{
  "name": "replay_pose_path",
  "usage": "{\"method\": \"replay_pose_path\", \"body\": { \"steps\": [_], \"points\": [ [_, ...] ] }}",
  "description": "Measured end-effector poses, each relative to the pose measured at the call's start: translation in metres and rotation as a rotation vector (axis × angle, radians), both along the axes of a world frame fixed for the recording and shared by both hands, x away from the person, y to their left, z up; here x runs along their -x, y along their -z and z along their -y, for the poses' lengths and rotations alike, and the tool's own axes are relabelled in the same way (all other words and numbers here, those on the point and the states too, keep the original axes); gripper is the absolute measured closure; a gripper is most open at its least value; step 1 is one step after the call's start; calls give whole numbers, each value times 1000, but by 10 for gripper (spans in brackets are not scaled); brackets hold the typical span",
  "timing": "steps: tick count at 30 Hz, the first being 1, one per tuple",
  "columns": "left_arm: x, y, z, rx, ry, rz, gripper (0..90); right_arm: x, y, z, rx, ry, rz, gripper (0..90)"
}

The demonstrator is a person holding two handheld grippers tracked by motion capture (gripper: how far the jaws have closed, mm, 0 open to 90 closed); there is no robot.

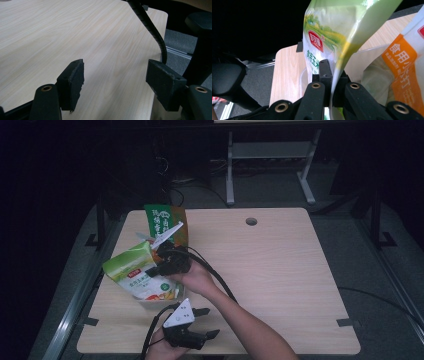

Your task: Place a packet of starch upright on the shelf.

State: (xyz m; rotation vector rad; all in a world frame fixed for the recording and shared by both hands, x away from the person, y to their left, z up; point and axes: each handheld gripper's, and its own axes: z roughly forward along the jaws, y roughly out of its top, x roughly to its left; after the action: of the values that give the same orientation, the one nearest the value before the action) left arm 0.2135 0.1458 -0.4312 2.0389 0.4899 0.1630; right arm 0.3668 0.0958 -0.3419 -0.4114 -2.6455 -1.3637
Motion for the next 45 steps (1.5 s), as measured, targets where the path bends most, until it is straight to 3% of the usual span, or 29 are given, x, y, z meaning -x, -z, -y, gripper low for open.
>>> {"method": "replay_pose_path", "body": {
  "steps": [10, 15, 19, 36, 45],
  "points": [
    [0, 1, 1, -4, -2, -8, 306, -1, 17, 7, 22, 9, -15, 868],
    [0, 2, 2, -14, 9, -6, 302, 1, 15, 11, 15, 7, -25, 825],
    [1, 2, 3, -6, 6, -8, 301, 3, 14, 14, 49, 0, 16, 846],
    [-1, 2, 3, -21, -3, -6, 298, 5, 31, 35, 55, 12, -12, 861],
    [-10, -1, -5, -18, -38, 0, 297, 4, 29, 39, 69, 17, -13, 797]
  ]
}}
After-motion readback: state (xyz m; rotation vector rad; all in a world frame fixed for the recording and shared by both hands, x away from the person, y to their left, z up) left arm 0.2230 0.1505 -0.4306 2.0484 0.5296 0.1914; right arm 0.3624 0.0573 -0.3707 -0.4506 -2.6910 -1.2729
